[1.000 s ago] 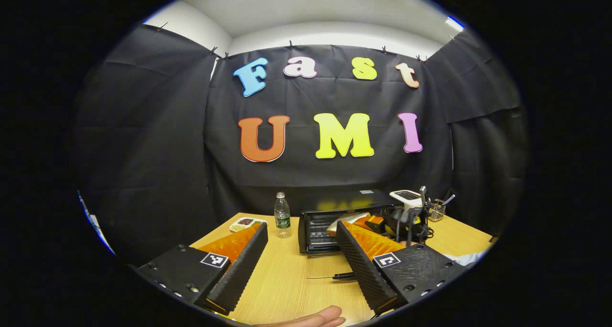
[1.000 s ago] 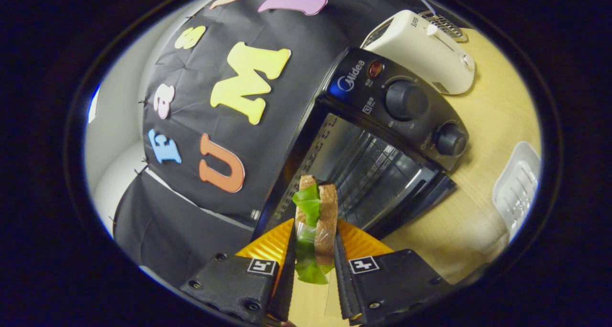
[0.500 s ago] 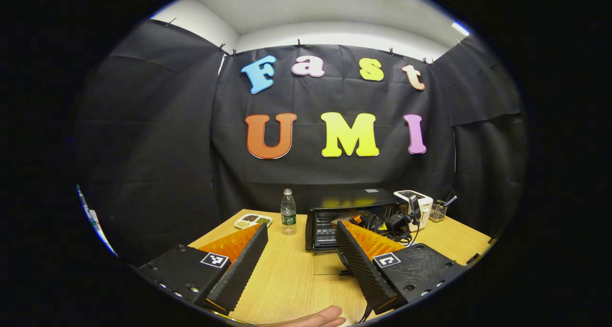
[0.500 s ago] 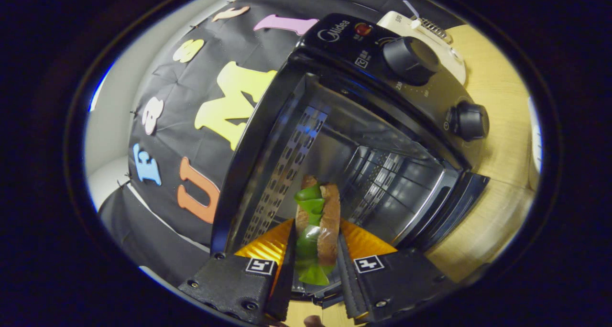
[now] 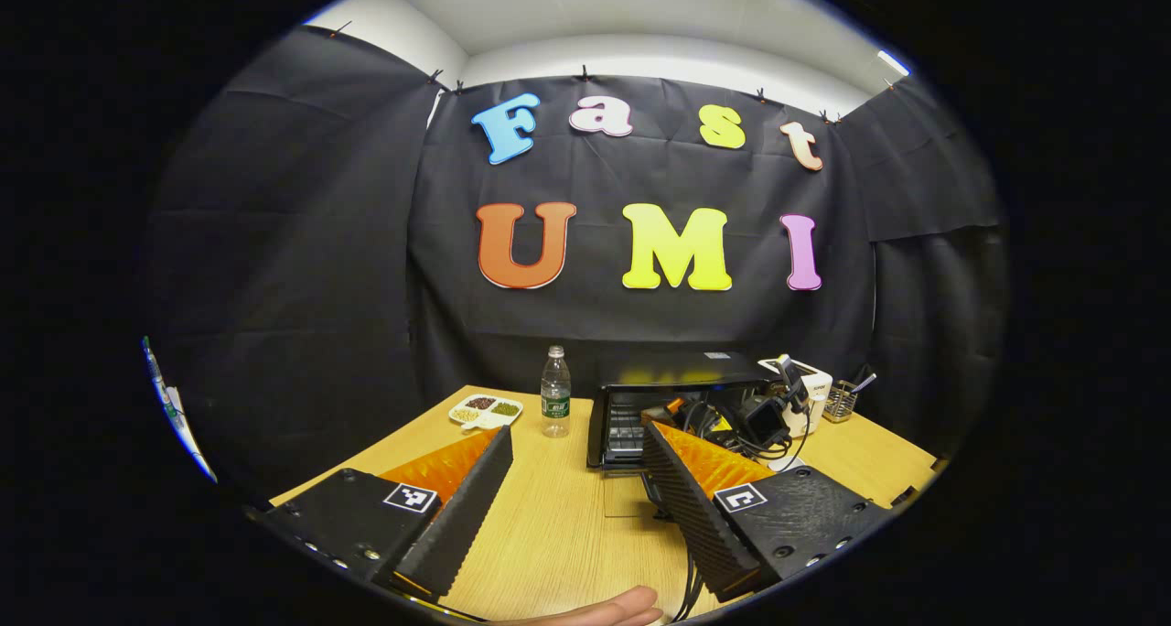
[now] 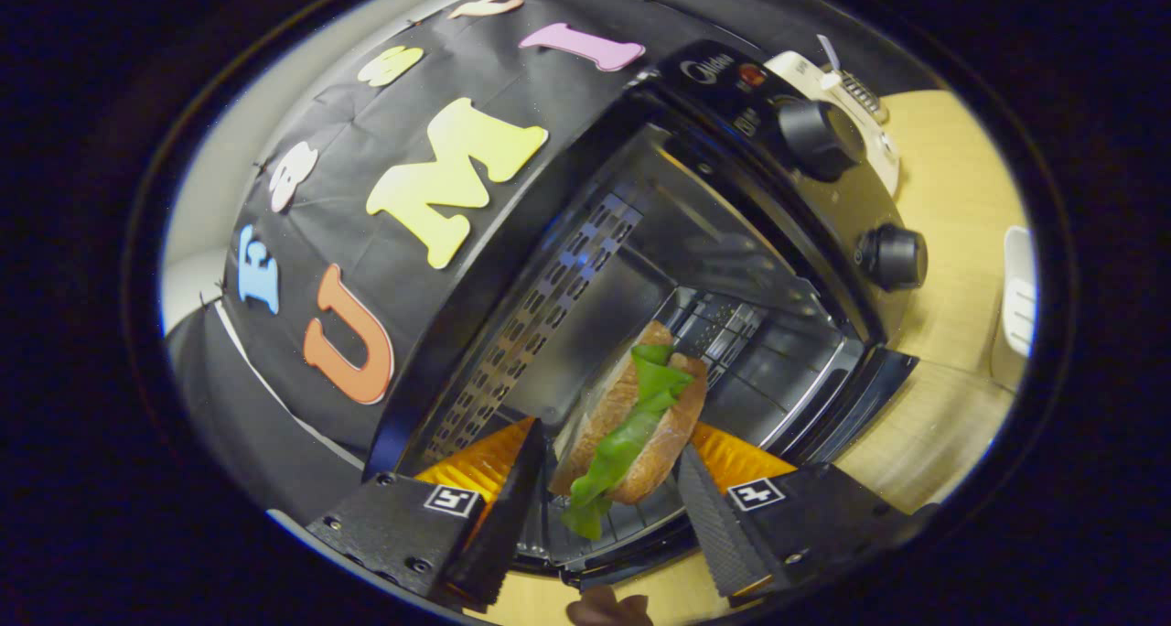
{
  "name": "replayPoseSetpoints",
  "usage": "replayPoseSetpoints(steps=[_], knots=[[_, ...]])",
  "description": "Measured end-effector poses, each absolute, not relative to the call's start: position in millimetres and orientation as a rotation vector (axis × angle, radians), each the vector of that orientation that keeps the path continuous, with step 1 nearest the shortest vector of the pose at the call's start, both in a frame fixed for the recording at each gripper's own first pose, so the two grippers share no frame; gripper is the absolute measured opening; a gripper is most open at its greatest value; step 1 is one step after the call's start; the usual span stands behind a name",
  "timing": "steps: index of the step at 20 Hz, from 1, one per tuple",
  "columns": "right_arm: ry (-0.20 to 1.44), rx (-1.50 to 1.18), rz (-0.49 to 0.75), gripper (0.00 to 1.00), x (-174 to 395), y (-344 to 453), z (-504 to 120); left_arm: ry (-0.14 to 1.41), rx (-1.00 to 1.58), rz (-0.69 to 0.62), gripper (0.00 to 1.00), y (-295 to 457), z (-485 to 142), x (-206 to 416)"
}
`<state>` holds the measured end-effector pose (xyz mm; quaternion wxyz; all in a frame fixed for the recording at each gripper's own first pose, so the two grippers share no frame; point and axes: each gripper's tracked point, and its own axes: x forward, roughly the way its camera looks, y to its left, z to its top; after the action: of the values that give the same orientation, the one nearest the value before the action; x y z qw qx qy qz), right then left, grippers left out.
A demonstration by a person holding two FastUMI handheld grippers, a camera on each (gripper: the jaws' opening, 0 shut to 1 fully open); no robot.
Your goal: Open the electric oven with the left hand, put the food in, and close the electric oven.
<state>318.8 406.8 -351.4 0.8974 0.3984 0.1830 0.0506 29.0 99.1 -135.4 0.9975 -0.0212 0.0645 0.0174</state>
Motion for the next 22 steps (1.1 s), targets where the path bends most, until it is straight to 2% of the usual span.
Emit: replayPoseSetpoints(steps=[1,5,11,21,22], knots=[[0.387,0.772,0.108,0.93,317.2,409.3,-352.3,0.131,-0.041,0.041,0.94,101.3,-135.8,28.3],[0.457,0.631,0.203,0.98,312.0,431.1,-359.6,0.14,-0.041,0.058,0.94,107.0,-140.1,26.3],[0.544,0.294,0.247,1.0,306.4,432.4,-372.8,0.163,-0.036,0.073,0.94,111.1,-147.1,24.3],[0.779,-0.023,0.359,1.0,269.4,424.6,-382.1,0.182,-0.045,0.055,0.94,106.9,-154.9,26.5],[0.795,-0.044,0.387,0.89,264.6,422.6,-379.4,0.179,-0.042,0.058,0.94,107.2,-154.8,26.9]])
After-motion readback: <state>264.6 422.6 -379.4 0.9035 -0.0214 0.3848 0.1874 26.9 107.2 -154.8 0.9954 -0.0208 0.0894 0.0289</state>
